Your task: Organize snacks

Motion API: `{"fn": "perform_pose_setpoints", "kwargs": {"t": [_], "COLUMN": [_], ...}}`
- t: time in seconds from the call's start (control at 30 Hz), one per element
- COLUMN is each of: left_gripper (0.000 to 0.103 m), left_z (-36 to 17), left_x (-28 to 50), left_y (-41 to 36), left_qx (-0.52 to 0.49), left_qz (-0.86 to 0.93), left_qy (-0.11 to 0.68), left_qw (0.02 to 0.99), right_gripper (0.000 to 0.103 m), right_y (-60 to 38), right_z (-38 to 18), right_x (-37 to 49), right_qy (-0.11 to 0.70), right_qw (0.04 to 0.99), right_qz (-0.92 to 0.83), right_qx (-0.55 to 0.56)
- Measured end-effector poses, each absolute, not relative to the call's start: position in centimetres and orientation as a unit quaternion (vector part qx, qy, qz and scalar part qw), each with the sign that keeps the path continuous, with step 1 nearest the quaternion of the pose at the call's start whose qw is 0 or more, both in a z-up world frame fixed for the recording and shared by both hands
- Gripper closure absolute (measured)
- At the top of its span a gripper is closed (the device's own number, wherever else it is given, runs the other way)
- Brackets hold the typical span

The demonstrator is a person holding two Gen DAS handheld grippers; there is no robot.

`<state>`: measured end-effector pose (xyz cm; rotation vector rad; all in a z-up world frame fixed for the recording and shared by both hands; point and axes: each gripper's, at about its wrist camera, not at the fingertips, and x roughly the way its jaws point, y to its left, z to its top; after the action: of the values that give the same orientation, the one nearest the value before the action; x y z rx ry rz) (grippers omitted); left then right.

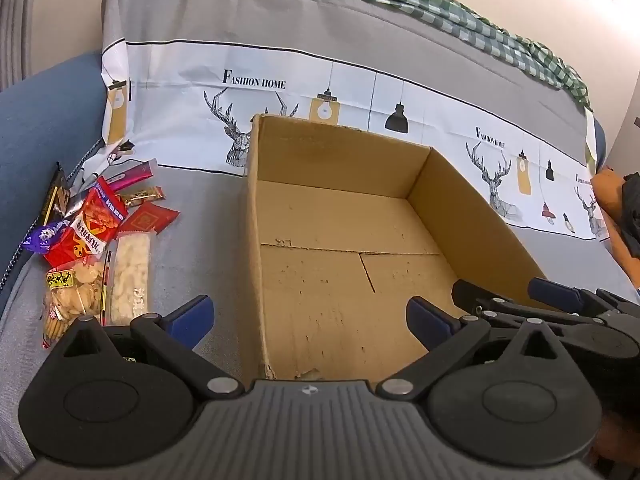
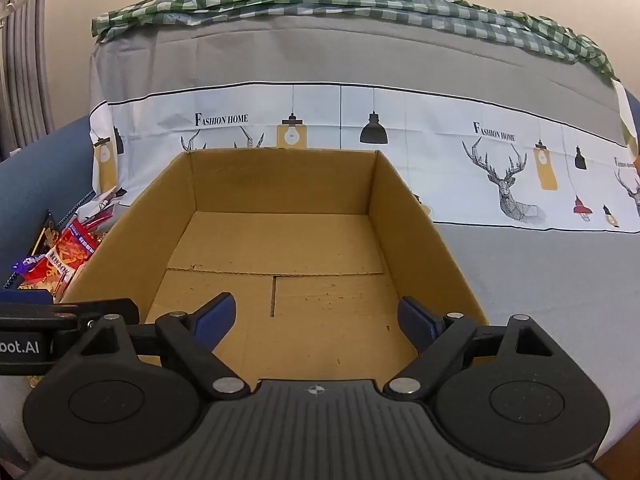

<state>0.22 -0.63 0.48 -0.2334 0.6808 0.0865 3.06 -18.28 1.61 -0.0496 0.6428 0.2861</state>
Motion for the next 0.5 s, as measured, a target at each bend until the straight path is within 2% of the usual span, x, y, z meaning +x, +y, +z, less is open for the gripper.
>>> {"fn": "perform_pose_setpoints", "kwargs": {"t": [0.5], "left_gripper": [0.001], "left_z": [-0.14], "left_x": [-0.08], "left_y": [-0.12], "left_qx": [-0.119], "left_qz": [0.032], "left_qy": [0.318], "left_qw": [0.940], "right_gripper": [0.015], "right_y": [-18.19], "right_z": [1.61], "right_x": [3.05], "right_qy": [0.315], "right_qw": [0.938], "right_qz": [0.143], "right_qx": [-0.024]}}
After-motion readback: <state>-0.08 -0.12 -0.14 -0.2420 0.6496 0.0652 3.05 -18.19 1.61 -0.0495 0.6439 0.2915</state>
